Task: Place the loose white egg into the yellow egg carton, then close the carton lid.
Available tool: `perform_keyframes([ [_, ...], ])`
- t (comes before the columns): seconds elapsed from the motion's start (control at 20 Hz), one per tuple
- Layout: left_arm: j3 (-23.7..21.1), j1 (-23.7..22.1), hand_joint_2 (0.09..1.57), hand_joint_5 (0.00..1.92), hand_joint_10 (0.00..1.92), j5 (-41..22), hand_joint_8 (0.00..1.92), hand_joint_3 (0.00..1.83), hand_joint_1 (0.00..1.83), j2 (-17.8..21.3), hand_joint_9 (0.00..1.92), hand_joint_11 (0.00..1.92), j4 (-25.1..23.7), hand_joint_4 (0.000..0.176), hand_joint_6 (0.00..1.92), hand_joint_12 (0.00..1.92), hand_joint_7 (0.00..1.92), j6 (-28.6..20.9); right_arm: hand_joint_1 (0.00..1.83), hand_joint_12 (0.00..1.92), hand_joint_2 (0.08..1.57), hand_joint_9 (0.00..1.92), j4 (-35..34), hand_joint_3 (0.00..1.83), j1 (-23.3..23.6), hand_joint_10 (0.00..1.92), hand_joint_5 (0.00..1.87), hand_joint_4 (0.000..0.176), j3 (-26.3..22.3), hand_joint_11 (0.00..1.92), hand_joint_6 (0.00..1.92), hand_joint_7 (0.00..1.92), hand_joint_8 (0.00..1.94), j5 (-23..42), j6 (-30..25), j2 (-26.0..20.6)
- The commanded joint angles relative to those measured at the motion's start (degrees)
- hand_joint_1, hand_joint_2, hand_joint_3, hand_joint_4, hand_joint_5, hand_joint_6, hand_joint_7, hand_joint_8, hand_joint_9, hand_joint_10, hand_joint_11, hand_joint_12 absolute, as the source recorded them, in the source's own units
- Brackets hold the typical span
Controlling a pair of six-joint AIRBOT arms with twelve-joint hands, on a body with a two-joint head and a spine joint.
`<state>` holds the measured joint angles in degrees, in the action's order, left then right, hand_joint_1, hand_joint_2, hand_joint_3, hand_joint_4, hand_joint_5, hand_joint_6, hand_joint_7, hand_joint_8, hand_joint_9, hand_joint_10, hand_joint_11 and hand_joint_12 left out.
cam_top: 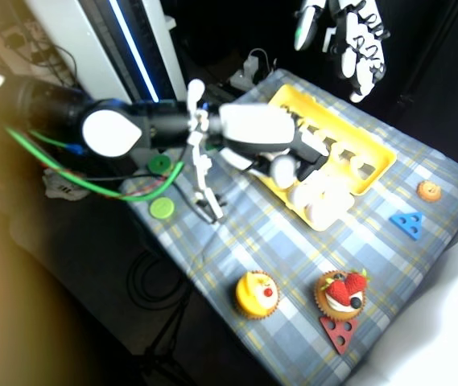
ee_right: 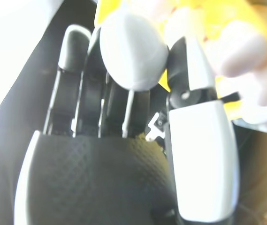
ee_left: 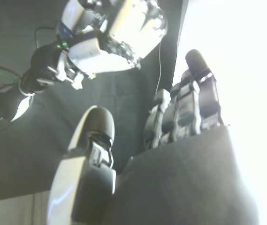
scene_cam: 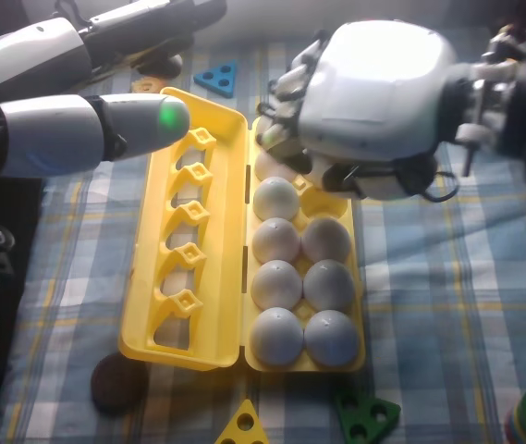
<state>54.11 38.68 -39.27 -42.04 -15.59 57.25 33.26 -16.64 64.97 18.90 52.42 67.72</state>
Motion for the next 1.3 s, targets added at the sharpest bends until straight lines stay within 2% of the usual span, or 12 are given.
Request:
perform_keyframes([
  [0.0, 0.18, -0.96, 1.51, 0.03, 0.01, -6.56, 0.00, 0.00, 0.14, -0.21, 0.05, 0.00, 1.70, 0.065, 0.00, 0.70, 0.00, -0.15, 1.22, 1.77, 1.22, 0.90, -0.81, 0.00, 0.74, 1.44, 0.75, 0.000, 0.28, 0.82, 1.15, 0.86, 1.44, 5.66, 0.35, -0.05],
  [0.15, 0.27, -1.00, 1.48, 0.07, 0.01, -6.64, 0.00, 0.00, 0.27, -0.38, 0.06, 0.00, 1.68, 0.054, 0.01, 0.63, 0.05, -0.15, 1.21, 1.73, 1.24, 0.93, -1.46, 0.00, 0.73, 1.36, 0.65, 0.000, 0.71, 0.82, 1.26, 0.88, 1.40, 5.64, 0.35, 0.84],
  [0.25, 0.30, -0.99, 1.48, 0.03, 0.00, -6.66, 0.00, 0.00, 0.23, -0.37, 0.00, 0.00, 1.69, 0.040, 0.01, 0.22, 0.00, -0.16, 0.81, 1.75, 1.19, 0.39, -1.58, 0.00, 0.72, 1.02, 0.33, 0.000, 0.67, 0.26, 0.53, 0.42, 0.52, 5.64, 0.35, 0.70],
  [0.4, 0.28, -0.99, 1.48, 0.07, 0.01, -6.61, 0.00, 0.00, 0.26, -0.37, 0.03, 0.00, 1.70, 0.050, 0.01, 0.41, 0.01, -0.16, 0.29, 1.37, 1.18, 0.02, -3.23, 0.00, 0.72, 0.41, 0.01, 0.160, 0.49, 0.00, 0.02, 0.04, 0.02, 6.11, 0.34, -0.65],
  [0.45, 0.28, -0.96, 1.48, 0.09, 0.02, -6.61, 0.00, 0.00, 0.29, -0.37, 0.07, 0.00, 1.76, 0.046, 0.01, 0.67, 0.03, -0.17, 0.23, 1.32, 1.18, 0.00, -3.73, 0.00, 0.72, 0.33, 0.00, 0.173, 0.32, 0.00, 0.00, 0.01, 0.00, 6.50, 0.34, -1.43],
  [0.65, 0.23, -0.83, 1.49, 0.05, 0.01, -6.66, 0.00, 0.00, 0.23, -0.34, 0.09, 0.00, 1.94, 0.071, 0.01, 0.94, 0.02, -0.18, 0.08, 1.26, 1.21, 0.01, -6.04, 0.00, 0.72, 0.36, 0.00, 0.165, -0.19, 0.00, 0.00, 0.00, 0.00, 7.60, 0.33, -3.98],
  [0.75, 0.09, -0.60, 1.49, 0.05, 0.00, -6.88, 0.00, 0.00, 0.23, -0.17, 0.07, 0.00, 2.20, 0.077, 0.00, 0.86, 0.02, -0.18, 0.02, 1.13, 1.23, 0.00, -6.91, 0.01, 0.72, 0.09, 0.00, 0.115, -1.58, 0.00, 0.00, 0.00, 0.00, 8.48, 0.32, -7.10],
  [0.8, 0.03, -0.51, 1.48, 0.04, 0.00, -7.00, 0.00, 0.00, 0.26, -0.11, 0.07, 0.00, 2.34, 0.083, 0.00, 0.83, 0.01, -0.18, 0.00, 0.45, 1.22, 0.00, -7.22, 0.01, 0.72, 0.02, 0.00, 0.093, -2.32, 0.00, 0.00, 0.00, 0.00, 8.89, 0.32, -8.55],
  [0.95, -0.41, 0.45, 1.47, 0.03, 0.00, -8.16, 0.00, 0.00, 0.25, 0.59, 0.05, 0.00, 3.80, 0.052, 0.00, 0.59, 0.00, -0.19, 0.01, 0.00, 1.21, 0.00, -7.76, 0.00, 0.36, 0.00, 0.00, 0.028, -5.58, 0.00, 0.00, 0.00, 0.00, 9.95, 0.31, -13.72],
  [1.05, -0.70, 1.21, 1.46, 0.02, 0.02, -8.54, 0.00, 0.00, 0.26, 1.25, 0.13, 0.00, 4.81, 0.002, 0.01, 0.92, 0.05, -0.22, 0.05, 0.03, 1.20, 0.00, -8.53, 0.00, -0.53, 0.00, 0.00, 0.013, -7.38, 0.07, 0.00, 0.00, 0.00, 10.42, 0.32, -16.30],
  [1.15, -0.61, 2.45, 1.46, 0.00, 0.01, -8.52, 0.00, 0.00, 0.23, 2.22, 0.11, 0.00, 6.03, 0.000, 0.00, 0.92, 0.03, -1.25, 0.11, 0.79, 1.26, 0.01, -13.32, 0.00, -2.74, 0.00, 0.00, 0.065, -9.55, 0.00, 0.00, 0.00, 0.00, 12.27, 5.60, -18.96],
  [1.25, 0.94, 3.24, 1.44, 0.00, 0.02, -8.82, 0.01, 0.00, 0.31, 2.44, 0.16, 0.00, 6.04, 0.000, 0.00, 1.15, 0.07, -6.90, 0.44, 0.28, 1.26, 0.00, -18.62, 0.00, -5.27, 0.00, 0.00, 0.134, -13.35, 0.00, 0.00, 0.00, 0.00, 13.86, 14.63, -22.59],
])
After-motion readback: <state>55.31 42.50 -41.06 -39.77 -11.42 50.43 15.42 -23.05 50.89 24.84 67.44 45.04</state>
